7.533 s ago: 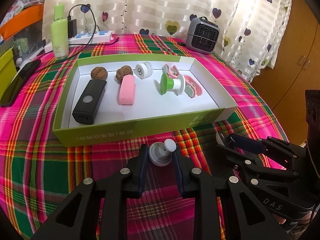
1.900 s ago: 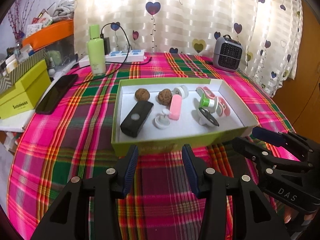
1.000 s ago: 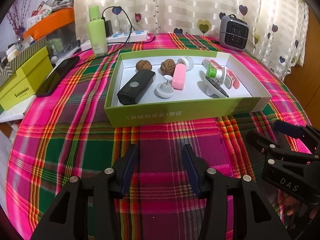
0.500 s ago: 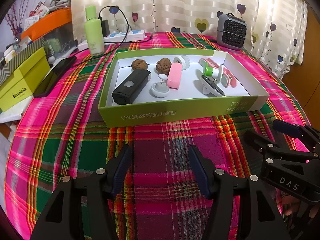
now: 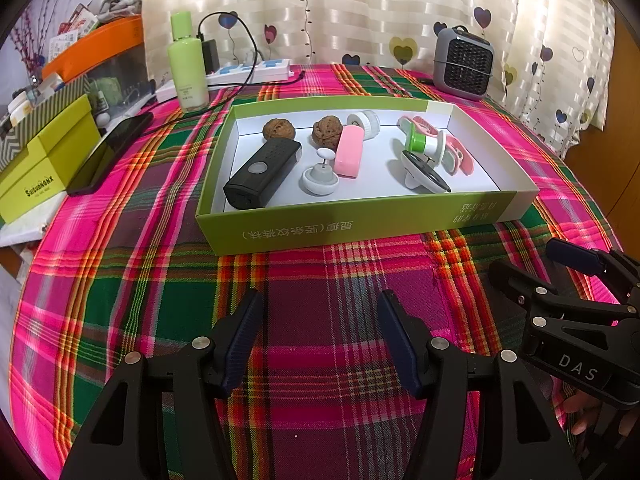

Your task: Organize objects

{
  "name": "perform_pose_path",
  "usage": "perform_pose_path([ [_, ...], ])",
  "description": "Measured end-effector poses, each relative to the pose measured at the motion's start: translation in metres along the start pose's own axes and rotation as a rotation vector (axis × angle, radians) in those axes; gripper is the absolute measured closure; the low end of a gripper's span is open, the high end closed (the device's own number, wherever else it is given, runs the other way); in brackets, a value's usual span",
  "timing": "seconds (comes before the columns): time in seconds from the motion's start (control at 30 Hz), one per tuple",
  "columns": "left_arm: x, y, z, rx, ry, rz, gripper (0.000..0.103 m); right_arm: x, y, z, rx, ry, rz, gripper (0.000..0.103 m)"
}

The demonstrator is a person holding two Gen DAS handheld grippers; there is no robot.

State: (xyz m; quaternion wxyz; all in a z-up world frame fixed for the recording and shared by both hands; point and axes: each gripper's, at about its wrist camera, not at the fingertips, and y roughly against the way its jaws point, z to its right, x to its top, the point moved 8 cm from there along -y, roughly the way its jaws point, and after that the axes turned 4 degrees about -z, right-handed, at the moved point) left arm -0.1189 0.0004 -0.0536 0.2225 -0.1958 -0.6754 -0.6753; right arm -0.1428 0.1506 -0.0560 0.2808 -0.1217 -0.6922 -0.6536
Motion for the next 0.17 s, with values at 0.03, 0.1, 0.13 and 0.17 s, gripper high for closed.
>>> perform_pose_path([
  [0.03,0.0,0.0001,0.0,0.0,0.0,0.0,0.044,0.0,0.0002,0.0008,0.0,0.0,0.0,0.027],
  [0.1,-0.0001,0.0001,0.0,0.001,0.0,0.0,0.044,0.0,0.0,-0.0001,0.0,0.0,0.0,0.027],
  [0.13,-0.0001,0.0001,0.0,0.0,0.0,0.0,0.044,0.0,0.0001,0.0006,0.0,0.0,0.0,0.027],
  [0.17,-0.0001,0.0001,0.0,0.001,-0.001,0.0,0.044,0.0,0.0,-0.0001,0.0,0.0,0.0,0.027],
])
